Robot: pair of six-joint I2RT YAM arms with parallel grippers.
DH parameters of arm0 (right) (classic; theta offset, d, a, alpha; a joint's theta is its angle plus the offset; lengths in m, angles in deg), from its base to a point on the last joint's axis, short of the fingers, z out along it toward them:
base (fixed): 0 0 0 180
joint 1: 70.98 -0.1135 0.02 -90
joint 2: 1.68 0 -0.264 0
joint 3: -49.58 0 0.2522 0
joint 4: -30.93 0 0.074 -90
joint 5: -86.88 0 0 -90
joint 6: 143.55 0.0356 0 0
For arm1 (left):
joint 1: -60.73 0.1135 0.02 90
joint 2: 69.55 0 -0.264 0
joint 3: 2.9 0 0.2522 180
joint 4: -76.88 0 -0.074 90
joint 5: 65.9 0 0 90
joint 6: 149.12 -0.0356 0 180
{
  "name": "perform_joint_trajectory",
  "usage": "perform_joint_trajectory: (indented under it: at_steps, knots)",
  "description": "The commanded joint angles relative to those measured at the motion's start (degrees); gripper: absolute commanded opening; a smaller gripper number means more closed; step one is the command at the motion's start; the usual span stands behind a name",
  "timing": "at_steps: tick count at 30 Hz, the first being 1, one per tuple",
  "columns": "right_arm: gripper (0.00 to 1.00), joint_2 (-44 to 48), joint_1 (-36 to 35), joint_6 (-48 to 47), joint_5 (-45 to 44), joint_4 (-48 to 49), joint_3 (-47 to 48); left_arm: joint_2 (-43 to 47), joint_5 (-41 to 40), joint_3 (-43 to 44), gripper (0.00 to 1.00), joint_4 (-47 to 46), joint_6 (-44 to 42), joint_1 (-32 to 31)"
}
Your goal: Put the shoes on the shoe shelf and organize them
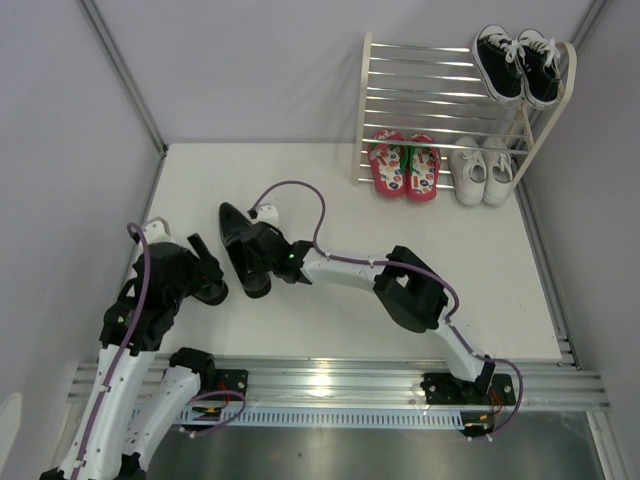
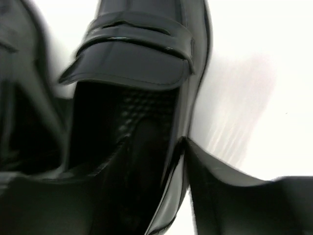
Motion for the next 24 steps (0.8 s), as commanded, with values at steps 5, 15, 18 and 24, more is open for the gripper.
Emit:
perform_joint_trajectory:
  at_steps: [5, 15, 18, 24]
  knots:
    - [0.00, -7.21, 0.14, -1.83, -1.68, -8.62, 10.01, 0.49, 0.86, -0.89, 0.99, -1.57, -2.33, 0.50]
    - [0.00, 12.95, 3.65, -3.86, -6.25, -0.46, -4.01, 0.32, 3.32, -0.89, 0.99, -2.89, -3.03, 0.41]
    - [0.00, 21.05, 5.49, -3.33, -5.11, 3.06, -12.02, -0.39, 8.13, 0.16, 0.99, -3.33, -3.56, 0.50]
    - [0.00, 32.14, 10.85, -2.97, -5.81, -0.10, -20.46, -0.91, 18.69, -0.63, 0.99, -9.22, -6.02, 0.50]
